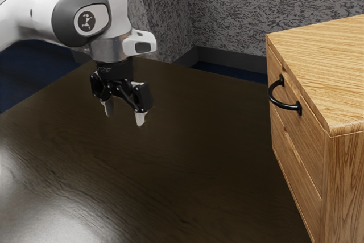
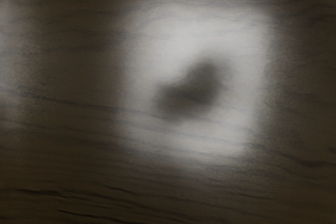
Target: Pull the drawer handle with one arm to open the drawer
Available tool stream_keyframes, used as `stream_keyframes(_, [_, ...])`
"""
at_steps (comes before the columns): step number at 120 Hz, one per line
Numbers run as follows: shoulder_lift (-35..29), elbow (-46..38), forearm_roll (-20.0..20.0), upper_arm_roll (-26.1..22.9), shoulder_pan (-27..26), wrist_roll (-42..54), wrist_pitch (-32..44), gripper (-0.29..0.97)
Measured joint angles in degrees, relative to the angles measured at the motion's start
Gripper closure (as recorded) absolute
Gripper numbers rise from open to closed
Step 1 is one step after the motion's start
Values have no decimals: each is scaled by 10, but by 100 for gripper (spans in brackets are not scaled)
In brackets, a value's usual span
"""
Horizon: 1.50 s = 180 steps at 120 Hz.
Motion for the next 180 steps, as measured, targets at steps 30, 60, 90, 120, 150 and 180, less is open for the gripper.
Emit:
stream_keyframes(30, [-42, 7, -25, 6, 53, 29, 44, 0])
stream_keyframes(60, [-63, 7, -161, 4, 37, -92, 110, 0])
stream_keyframes(90, [-150, -114, -245, -21, 36, -202, 219, 0])
stream_keyframes(120, [-246, -295, -335, -78, 36, -273, 401, 0])
stream_keyframes(150, [-196, -299, -357, -100, 19, -321, 522, 0])
stream_keyframes(180, [-195, -314, -377, -134, 3, -352, 590, 0])
